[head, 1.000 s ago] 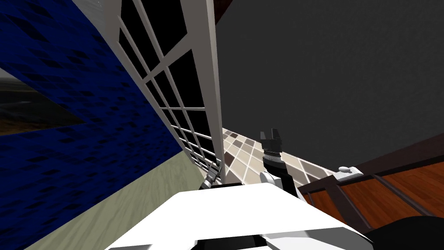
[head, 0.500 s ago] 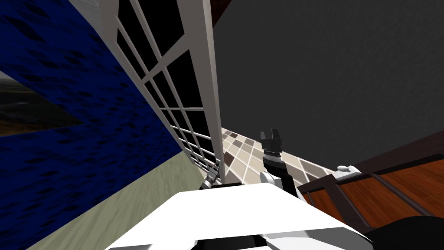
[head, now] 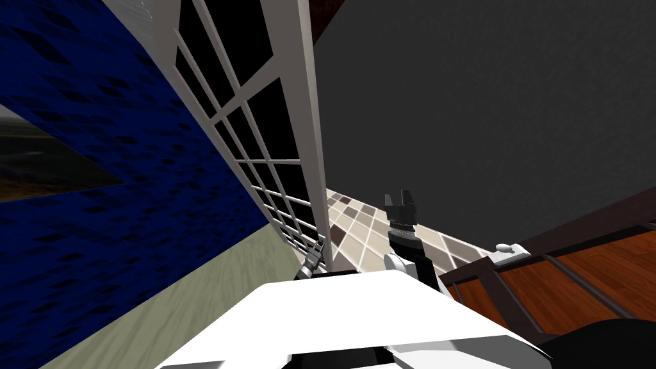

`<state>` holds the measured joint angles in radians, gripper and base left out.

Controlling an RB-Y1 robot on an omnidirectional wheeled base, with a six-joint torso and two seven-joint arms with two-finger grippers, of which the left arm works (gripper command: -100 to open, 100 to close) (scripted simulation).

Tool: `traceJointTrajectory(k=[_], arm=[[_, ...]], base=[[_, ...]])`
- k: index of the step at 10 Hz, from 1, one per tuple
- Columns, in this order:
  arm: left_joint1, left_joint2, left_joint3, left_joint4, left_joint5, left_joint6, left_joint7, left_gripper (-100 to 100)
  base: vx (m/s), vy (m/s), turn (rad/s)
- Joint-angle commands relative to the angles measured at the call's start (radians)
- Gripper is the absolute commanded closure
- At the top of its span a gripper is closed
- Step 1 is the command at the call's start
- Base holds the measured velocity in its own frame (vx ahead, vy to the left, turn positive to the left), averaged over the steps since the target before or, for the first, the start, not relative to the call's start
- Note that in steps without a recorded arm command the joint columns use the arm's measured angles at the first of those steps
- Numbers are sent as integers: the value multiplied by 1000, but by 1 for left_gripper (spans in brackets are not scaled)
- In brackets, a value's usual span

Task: Push the door open

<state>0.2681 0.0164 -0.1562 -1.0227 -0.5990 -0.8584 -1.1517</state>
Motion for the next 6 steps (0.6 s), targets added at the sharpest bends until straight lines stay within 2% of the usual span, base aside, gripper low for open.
traceJointTrajectory(k=[1,6], arm=[[-7,3,2,3,16,-2,34,100],[-29,17,0,26,69,-5,155,100]], base=[[18,-18,-13],[22,-20,-19]])
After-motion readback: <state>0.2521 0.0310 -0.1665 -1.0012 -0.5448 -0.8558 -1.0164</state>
